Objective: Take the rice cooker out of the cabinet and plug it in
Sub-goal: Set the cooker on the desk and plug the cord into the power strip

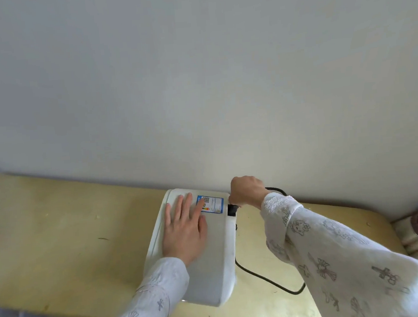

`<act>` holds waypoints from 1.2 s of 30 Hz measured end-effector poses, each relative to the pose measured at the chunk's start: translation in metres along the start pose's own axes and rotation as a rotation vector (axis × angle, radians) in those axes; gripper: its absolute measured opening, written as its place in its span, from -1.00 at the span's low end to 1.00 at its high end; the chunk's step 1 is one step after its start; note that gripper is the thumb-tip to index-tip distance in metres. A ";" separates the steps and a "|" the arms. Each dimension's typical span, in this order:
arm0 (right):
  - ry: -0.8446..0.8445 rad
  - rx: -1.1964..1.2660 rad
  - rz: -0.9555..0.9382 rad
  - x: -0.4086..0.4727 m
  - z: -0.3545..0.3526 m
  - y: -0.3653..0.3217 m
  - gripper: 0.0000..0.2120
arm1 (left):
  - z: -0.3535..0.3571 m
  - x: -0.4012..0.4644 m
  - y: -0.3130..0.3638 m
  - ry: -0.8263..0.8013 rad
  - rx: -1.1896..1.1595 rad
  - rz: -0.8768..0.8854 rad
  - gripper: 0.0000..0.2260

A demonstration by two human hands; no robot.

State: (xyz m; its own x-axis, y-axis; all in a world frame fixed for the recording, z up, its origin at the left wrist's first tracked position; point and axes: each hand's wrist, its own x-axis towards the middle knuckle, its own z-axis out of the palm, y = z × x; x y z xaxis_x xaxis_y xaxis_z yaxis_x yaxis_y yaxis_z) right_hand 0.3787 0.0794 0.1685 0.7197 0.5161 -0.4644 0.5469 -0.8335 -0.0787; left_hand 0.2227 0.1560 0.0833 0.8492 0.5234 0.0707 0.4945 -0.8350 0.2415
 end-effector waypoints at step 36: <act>0.286 -0.144 -0.378 -0.030 0.047 -0.006 -0.68 | -0.007 0.002 -0.012 0.191 -0.254 -0.134 -0.68</act>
State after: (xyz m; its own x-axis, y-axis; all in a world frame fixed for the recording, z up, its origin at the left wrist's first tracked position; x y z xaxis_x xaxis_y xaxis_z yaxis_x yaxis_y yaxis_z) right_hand 0.3340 0.0597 0.1410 0.5374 0.8270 -0.1648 0.8311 -0.5526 -0.0630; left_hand 0.2171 0.1684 0.0877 0.7178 0.6681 0.1961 0.5172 -0.7002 0.4922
